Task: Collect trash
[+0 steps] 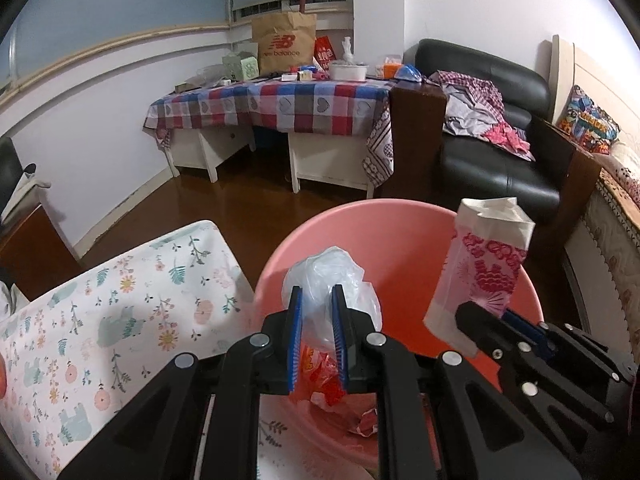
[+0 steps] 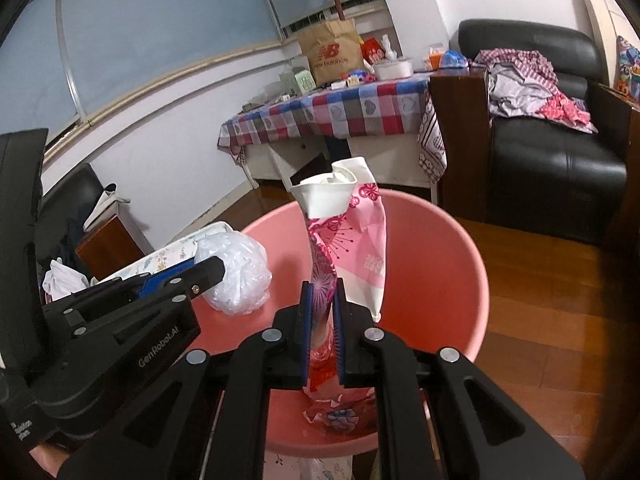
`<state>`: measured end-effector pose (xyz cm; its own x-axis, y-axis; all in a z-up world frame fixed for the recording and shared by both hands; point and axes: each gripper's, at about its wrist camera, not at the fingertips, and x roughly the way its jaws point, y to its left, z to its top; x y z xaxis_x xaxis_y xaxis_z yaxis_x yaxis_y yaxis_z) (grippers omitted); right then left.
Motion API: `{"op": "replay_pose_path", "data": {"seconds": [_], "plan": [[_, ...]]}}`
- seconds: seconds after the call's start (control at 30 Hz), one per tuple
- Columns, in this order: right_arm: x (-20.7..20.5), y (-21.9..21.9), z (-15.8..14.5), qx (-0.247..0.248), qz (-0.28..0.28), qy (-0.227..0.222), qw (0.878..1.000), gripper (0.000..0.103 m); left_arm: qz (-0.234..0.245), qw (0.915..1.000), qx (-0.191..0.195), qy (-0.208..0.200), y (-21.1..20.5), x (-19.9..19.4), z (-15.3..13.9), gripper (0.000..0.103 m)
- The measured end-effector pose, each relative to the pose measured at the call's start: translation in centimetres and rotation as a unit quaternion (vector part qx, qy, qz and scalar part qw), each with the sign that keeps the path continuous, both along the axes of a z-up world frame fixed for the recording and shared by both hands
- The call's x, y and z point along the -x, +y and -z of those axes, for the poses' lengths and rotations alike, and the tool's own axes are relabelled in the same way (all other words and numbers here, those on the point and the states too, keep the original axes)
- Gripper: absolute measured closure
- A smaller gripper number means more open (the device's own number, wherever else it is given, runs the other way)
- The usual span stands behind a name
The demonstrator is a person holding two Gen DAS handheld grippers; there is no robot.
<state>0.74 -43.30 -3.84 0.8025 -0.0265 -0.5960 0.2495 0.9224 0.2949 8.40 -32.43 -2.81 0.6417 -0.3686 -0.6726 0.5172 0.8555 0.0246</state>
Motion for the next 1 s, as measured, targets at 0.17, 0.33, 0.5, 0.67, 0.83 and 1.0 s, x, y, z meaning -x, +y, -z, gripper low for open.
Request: {"op": "replay_pose_path", "data": {"seconds": [0.17, 0.33, 0.5, 0.67, 0.83, 1.0], "plan": [[-0.8, -0.3, 0.8, -0.003, 0.004, 0.018, 1.0, 0.093, 0.0, 0.9999, -0.002, 0.012, -0.4, -0.8, 0.7, 0.087], [-1.2, -0.9, 1.3, -0.023, 0.01, 0.031, 0.999, 0.093, -0.001, 0.9999, -0.001, 0.012, -0.3, -1.1, 0.8, 0.084], [-1.4, -1.0, 1.4, -0.024, 0.012, 0.036, 0.999, 0.093, 0.006, 0.9999, 0.005, 0.013, -0.6, -1.2, 0.7, 0.069], [-1.4, -1.1, 1.4, -0.025, 0.013, 0.036, 0.999, 0.092, 0.016, 0.9998, 0.014, 0.002, -0.5, -0.7, 0.1, 0.06], [-1.1, -1.1, 1.3, -0.029, 0.015, 0.033, 0.999, 0.091, 0.027, 0.9993, 0.018, -0.017, -0.4, 0.2, -0.7, 0.054], [-0.3, -0.7, 0.8, -0.024, 0.016, 0.024, 0.999, 0.067, 0.03, 0.9989, 0.028, -0.022, 0.0, 1.0, -1.6, 0.047]]}}
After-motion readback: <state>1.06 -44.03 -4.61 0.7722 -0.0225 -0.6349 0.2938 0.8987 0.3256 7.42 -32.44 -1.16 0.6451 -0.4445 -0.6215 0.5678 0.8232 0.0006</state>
